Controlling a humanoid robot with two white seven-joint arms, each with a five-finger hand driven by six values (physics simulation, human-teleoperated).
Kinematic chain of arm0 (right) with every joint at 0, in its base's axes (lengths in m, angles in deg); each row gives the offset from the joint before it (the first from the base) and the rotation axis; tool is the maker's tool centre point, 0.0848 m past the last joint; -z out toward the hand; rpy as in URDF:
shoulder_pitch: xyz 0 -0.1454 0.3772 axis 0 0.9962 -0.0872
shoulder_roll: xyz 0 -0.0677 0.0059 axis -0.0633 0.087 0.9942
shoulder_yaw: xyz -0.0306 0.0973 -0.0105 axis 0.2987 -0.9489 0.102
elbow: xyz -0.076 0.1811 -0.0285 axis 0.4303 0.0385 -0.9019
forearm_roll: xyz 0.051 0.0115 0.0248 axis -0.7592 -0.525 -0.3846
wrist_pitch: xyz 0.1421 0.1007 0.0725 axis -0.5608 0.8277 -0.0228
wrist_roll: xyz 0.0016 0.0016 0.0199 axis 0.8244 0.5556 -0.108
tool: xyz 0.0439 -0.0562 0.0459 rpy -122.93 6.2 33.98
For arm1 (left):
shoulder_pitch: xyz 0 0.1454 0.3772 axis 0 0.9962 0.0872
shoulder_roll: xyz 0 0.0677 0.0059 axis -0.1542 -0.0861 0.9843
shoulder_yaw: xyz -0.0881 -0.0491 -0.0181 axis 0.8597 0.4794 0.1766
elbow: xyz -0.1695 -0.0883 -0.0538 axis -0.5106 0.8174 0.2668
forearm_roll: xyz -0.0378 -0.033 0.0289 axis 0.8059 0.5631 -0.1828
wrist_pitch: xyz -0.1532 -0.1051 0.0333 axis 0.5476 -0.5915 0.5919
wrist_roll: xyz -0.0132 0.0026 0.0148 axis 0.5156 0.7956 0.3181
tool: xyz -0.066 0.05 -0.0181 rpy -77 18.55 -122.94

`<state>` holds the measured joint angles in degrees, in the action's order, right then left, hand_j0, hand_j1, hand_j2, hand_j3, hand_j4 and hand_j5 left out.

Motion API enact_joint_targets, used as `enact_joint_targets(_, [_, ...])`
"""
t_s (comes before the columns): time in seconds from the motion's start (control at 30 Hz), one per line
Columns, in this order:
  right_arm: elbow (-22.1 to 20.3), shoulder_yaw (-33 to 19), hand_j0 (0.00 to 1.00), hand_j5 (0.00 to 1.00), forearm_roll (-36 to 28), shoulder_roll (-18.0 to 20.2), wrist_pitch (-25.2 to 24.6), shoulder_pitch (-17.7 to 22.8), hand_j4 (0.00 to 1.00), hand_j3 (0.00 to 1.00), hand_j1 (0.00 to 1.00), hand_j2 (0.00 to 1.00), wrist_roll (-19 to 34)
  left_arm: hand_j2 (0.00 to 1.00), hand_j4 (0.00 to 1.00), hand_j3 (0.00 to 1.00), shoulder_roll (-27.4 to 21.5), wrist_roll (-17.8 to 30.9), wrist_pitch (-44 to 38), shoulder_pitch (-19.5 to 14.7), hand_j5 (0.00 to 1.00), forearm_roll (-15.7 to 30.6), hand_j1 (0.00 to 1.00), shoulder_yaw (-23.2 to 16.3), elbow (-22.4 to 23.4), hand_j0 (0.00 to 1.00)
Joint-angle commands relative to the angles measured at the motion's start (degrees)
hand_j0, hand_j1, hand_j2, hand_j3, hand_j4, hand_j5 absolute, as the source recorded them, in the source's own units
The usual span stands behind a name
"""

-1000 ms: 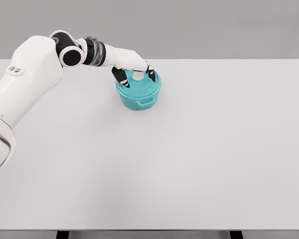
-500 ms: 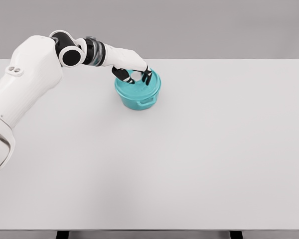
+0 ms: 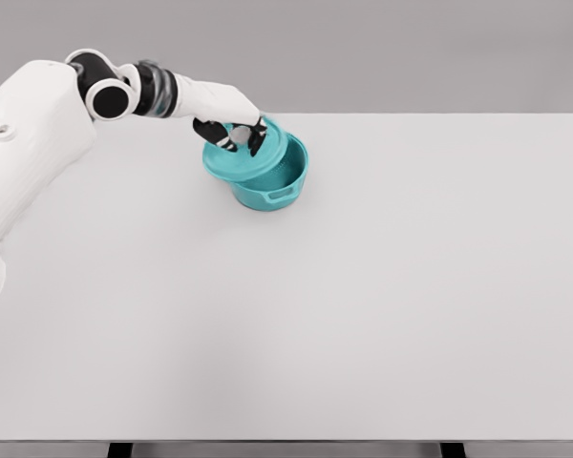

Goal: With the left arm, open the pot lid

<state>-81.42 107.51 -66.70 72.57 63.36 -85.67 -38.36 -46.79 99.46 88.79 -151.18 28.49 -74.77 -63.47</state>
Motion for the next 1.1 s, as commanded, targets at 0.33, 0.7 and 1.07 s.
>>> enact_joint_targets(0.33, [0.0, 0.0, 1.00, 1.00, 0.0, 0.0, 0.0, 0.0, 1.00, 1.00, 1.00, 1.00, 0.0, 0.45, 0.45, 0.45, -10.1, -0.1, -0.1, 0.0, 0.45, 0.2, 0.45, 0.3, -0.7, 0.45])
enact_joint_targets(0.7, [0.0, 0.0, 1.00, 1.00, 0.0, 0.0, 0.0, 0.0, 1.00, 1.00, 1.00, 1.00, 0.0, 1.00, 1.00, 1.00, -10.2, -0.1, -0.1, 0.7, 1.00, 0.3, 1.00, 0.2, -0.5, 1.00])
enact_joint_targets(1.07, [0.0, 0.0, 1.00, 1.00, 0.0, 0.0, 0.0, 0.0, 1.00, 1.00, 1.00, 1.00, 0.0, 1.00, 1.00, 1.00, -23.8, -0.1, -0.1, 3.6, 1.00, 10.3, 1.00, 2.5, -0.5, 1.00])
